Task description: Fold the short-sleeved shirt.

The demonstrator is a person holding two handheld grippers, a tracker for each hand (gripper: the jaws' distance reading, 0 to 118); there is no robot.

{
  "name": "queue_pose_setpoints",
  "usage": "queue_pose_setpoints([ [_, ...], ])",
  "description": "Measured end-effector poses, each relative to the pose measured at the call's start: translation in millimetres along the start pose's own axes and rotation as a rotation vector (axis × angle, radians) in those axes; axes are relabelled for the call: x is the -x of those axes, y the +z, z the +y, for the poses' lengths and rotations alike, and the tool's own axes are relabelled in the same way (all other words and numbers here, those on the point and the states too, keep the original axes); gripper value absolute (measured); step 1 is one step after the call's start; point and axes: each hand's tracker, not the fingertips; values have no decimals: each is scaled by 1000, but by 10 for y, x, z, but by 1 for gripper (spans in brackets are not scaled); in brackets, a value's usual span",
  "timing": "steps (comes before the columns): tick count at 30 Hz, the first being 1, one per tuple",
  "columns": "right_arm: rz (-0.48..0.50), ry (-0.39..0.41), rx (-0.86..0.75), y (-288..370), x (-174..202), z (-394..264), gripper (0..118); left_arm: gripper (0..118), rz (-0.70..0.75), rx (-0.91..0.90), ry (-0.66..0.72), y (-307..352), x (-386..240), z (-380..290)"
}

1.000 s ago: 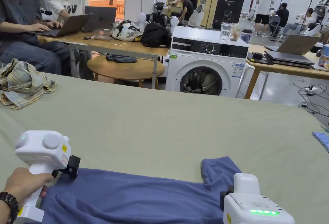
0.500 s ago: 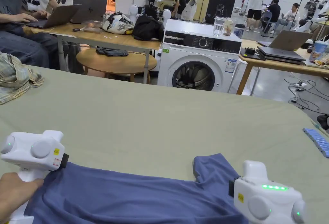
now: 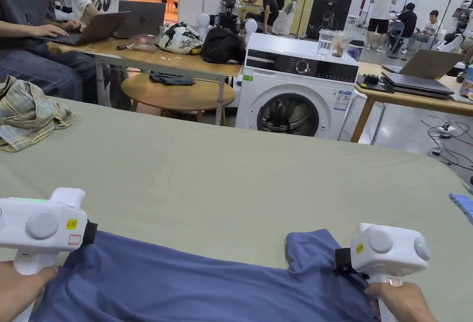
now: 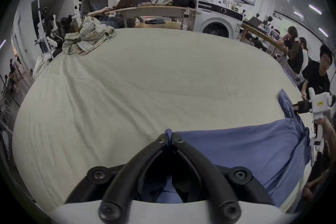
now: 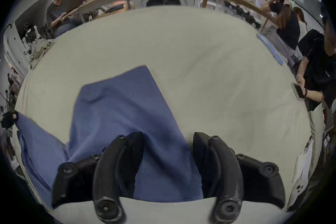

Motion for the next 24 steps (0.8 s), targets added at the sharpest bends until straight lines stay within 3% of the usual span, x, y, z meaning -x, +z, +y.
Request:
queue_pose_setpoints([
  [1,7,0,14,-42,4,2,51,0,1,4,-2,-4,-2,2],
  [4,-7,18,-42,20,85,-40,0,0,9,8,-4,-16,-24,1],
  [8,0,55,-48,79,61,-78,0,0,12,8,-4,-24,-36,18],
  [10,21,28,-70,194,26,-101,0,0,15,5,-3,4,-27,35],
  [17,47,19,-225,1008,-65,-411,0,0,-26,-55,15,397,14,-2],
  [24,41,24,-279,1696,-137,-976,0,0,-59,-80,8,884,117,-270],
])
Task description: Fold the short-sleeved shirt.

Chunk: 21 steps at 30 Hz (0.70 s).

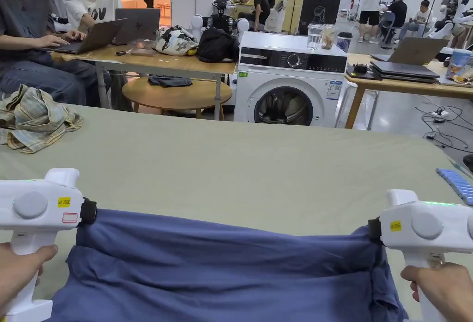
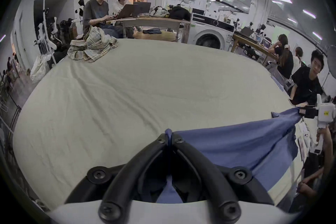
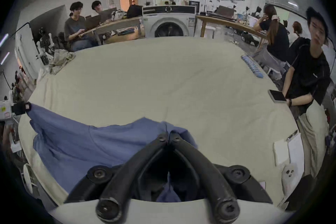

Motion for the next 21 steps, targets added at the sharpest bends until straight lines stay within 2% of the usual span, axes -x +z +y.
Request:
queue_pose_setpoints([
  [8,-6,51,23,626,-40,-458,0,0,-61,22,2,468,108,-374],
  [11,-9,70,69,710,-41,-659,0,0,-79,109,-23,517,129,-589],
  [16,-29,127,215,547,-9,-1053,0,0,-55,280,-53,329,151,-1004],
  [19,-66,150,286,319,-27,-1240,0,0,-55,363,1,157,190,-1202],
  [21,-67,131,308,202,-50,-1304,0,0,-55,368,6,108,183,-1253],
])
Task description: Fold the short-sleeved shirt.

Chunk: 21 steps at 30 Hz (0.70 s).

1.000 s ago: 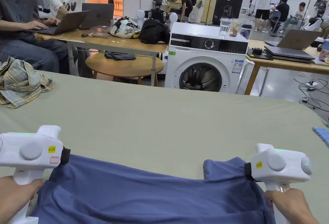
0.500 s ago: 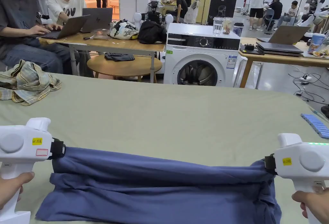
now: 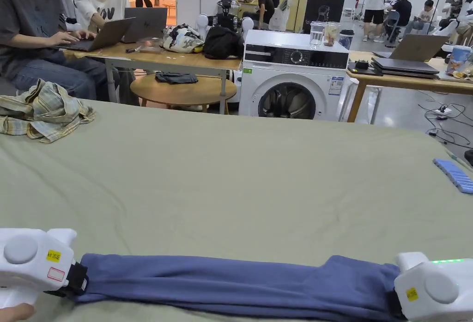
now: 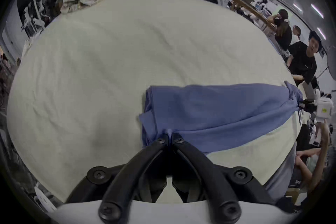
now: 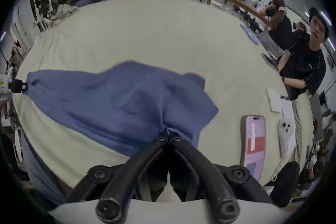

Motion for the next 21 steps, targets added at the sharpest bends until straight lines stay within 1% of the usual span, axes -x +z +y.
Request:
queue_pose_setpoints([
  [4,6,-30,40,-213,17,-43,0,0,24,4,13,-26,-50,35],
  [8,-16,-39,53,-216,83,15,0,1,48,28,24,2,-94,123],
  [9,-20,-46,63,-154,72,41,7,9,54,33,29,29,-104,157],
  [10,-33,-50,64,-98,81,74,20,19,51,23,33,70,-118,176],
  [11,-65,-54,38,-8,103,96,45,28,45,-5,41,131,-134,189],
  [12,-100,-51,-11,96,122,123,57,35,56,-40,46,197,-177,215],
  [13,-124,-49,-55,202,140,151,57,40,73,-78,37,255,-223,245],
  [14,-137,-55,-92,309,173,191,57,40,90,-126,18,321,-278,272],
  [16,-119,-107,-168,455,231,255,57,40,96,-226,-13,400,-348,296],
  [17,-108,-117,-210,486,226,302,57,40,93,-297,-41,441,-403,297],
  [19,-120,-120,-293,536,342,357,57,40,108,-381,-60,466,-488,297],
  [21,-104,-128,-414,509,424,395,57,40,129,-467,-68,499,-585,285],
])
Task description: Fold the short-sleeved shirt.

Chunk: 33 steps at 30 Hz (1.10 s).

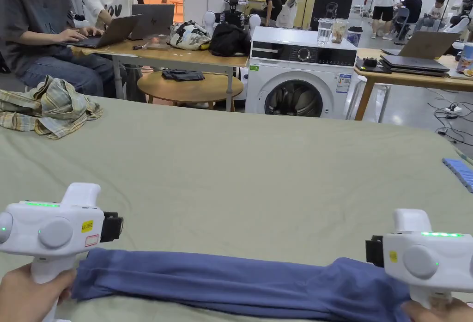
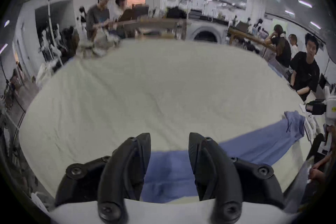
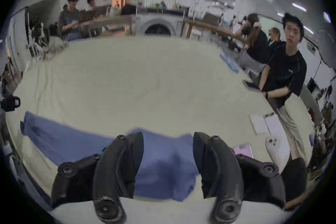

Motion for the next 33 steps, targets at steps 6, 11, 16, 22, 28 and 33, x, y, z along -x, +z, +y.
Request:
queue_pose_setpoints([
  [6,20,-83,-370,84,401,-146,57,40,57,-307,-45,41,-159,-93],
  [11,24,-102,-533,138,664,-177,2,17,89,-510,-13,143,-247,-186],
  [16,56,-116,-581,328,873,-91,0,0,129,-535,9,253,-322,-194],
  [22,70,-90,-568,363,1086,-1,0,0,34,-384,24,299,-87,-151],
  [28,116,-66,-514,230,1213,-21,0,9,-169,-23,187,38,686,-204],
  [33,145,-23,-479,176,1350,-81,0,62,-354,241,320,-399,1301,-264],
])
